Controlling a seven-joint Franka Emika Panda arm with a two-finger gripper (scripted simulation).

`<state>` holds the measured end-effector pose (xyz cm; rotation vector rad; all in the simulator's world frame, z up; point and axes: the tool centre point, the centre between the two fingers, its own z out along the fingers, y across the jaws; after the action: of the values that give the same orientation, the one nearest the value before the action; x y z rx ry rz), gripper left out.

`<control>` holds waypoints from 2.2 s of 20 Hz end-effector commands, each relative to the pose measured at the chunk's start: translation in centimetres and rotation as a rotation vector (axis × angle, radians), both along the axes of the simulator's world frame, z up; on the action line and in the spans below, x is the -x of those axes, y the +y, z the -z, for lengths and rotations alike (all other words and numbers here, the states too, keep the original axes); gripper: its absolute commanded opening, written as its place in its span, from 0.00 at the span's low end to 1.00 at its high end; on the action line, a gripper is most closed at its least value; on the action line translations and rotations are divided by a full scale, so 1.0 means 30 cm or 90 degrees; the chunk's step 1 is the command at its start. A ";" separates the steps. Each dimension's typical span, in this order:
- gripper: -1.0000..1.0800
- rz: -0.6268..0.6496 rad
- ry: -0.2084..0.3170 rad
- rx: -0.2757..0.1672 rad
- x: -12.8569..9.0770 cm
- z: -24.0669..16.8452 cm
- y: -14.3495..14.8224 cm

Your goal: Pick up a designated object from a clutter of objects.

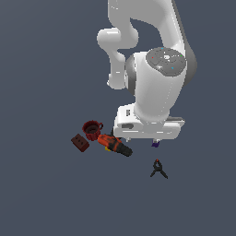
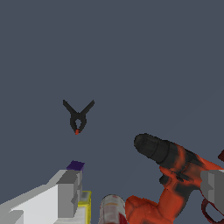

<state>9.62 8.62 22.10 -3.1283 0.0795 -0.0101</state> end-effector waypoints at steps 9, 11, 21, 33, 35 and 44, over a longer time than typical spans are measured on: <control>0.96 0.009 0.003 0.003 -0.111 0.306 0.210; 0.96 0.010 0.003 0.004 -0.120 0.356 0.242; 0.96 0.013 0.004 0.007 -0.136 0.510 0.338; 0.96 0.013 0.005 0.008 -0.133 0.585 0.344; 0.96 0.013 0.005 0.008 -0.132 0.626 0.345; 0.96 0.013 0.005 0.008 -0.136 0.692 0.346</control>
<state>13.61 18.98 1.31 -3.1401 0.1128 0.0031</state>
